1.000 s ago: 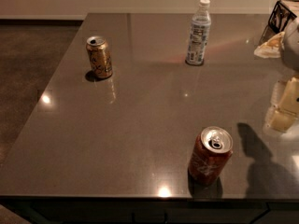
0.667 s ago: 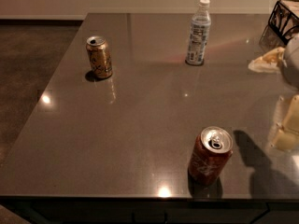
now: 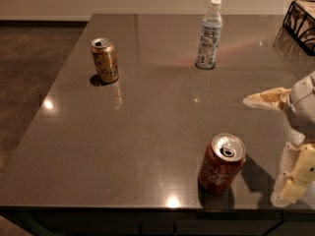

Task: Knock coke can over

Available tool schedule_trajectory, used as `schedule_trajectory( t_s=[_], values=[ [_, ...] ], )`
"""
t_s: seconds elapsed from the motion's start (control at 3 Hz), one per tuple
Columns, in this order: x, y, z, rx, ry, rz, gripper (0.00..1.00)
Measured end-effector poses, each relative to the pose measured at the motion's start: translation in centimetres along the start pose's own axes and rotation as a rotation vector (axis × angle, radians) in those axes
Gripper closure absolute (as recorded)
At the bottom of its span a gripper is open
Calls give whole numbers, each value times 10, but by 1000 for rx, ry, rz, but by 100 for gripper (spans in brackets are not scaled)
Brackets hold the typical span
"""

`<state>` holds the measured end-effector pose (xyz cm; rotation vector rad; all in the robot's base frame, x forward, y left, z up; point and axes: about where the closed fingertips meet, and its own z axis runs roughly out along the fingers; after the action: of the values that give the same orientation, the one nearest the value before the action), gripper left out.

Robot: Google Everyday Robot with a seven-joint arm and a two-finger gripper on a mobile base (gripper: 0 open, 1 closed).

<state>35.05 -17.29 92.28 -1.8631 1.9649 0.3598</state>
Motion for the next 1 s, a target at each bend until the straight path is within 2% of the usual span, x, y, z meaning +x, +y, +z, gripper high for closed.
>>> schedule_trajectory(
  t_s=[0.67, 1.0],
  values=[
    [-22, 27, 29, -20, -121, -38, 0],
    [-32, 24, 39, -25, -157, -25, 0]
  ],
)
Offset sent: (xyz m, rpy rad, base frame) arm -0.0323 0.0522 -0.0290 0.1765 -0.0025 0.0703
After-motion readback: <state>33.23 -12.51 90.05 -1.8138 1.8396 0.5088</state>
